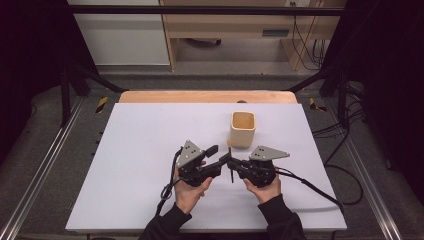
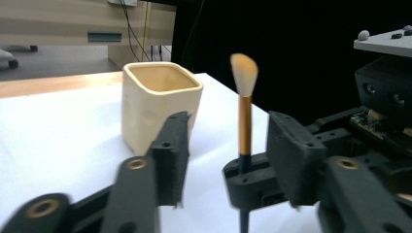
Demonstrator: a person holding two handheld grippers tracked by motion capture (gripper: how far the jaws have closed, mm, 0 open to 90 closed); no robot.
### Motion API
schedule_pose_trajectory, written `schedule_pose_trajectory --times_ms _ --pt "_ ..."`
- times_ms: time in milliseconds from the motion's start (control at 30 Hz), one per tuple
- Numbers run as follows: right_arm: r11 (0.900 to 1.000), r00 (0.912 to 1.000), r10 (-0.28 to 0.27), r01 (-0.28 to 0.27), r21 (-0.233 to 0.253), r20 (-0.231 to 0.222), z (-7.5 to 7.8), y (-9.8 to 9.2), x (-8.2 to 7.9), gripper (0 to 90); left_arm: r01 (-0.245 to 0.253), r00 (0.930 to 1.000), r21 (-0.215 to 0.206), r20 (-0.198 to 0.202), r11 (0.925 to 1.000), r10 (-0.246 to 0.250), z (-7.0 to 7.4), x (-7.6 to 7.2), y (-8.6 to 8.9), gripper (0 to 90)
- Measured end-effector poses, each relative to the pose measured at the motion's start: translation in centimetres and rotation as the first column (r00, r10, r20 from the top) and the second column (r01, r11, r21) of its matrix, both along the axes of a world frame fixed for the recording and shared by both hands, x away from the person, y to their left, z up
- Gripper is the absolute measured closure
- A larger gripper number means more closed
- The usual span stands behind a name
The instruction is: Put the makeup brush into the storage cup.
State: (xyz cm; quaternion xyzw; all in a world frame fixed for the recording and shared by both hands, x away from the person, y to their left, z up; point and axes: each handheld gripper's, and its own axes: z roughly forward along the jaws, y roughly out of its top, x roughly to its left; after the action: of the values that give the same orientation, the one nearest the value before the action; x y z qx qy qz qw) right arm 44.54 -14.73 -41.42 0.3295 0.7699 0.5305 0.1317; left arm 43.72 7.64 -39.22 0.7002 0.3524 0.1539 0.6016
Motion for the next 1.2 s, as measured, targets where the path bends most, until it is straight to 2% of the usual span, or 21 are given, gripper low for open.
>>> schedule_pose_trajectory --times_ms 167,333,633,900,1033,1200 --pt "1.000 0.9998 -0.013 0.013 -0.004 0.012 0.2 -0.2 0.0 83.6 0.000 0.9999 0.015 0.013 0.9999 -0.001 0.3 0.0 1.9 38.0" --pt "1.000 0.9995 -0.023 0.023 0.001 0.021 0.3 -0.3 0.0 83.5 -0.006 0.9998 0.067 0.021 0.9977 0.004 0.0 0.0 3.9 29.7" --pt "0.999 0.9976 -0.047 0.046 0.009 0.051 1.0 -0.8 0.0 83.5 -0.032 0.9994 0.121 0.021 0.9922 0.029 -0.5 -0.1 7.0 21.4" --pt "0.997 0.9938 -0.072 0.071 0.017 0.085 1.7 -1.5 0.1 83.5 -0.075 0.9972 0.161 0.007 0.9841 0.075 -1.6 -0.3 9.8 12.6" --pt "0.996 0.9913 -0.087 0.085 0.029 0.099 2.1 -1.9 0.2 83.5 -0.102 0.9945 0.163 -0.006 0.9813 0.104 -2.1 -0.3 11.1 10.4" --pt "0.992 0.9869 -0.114 0.108 0.060 0.114 2.6 -2.2 0.5 83.5 -0.137 0.9896 0.184 -0.017 0.9734 0.143 -2.7 -0.2 12.7 8.7"
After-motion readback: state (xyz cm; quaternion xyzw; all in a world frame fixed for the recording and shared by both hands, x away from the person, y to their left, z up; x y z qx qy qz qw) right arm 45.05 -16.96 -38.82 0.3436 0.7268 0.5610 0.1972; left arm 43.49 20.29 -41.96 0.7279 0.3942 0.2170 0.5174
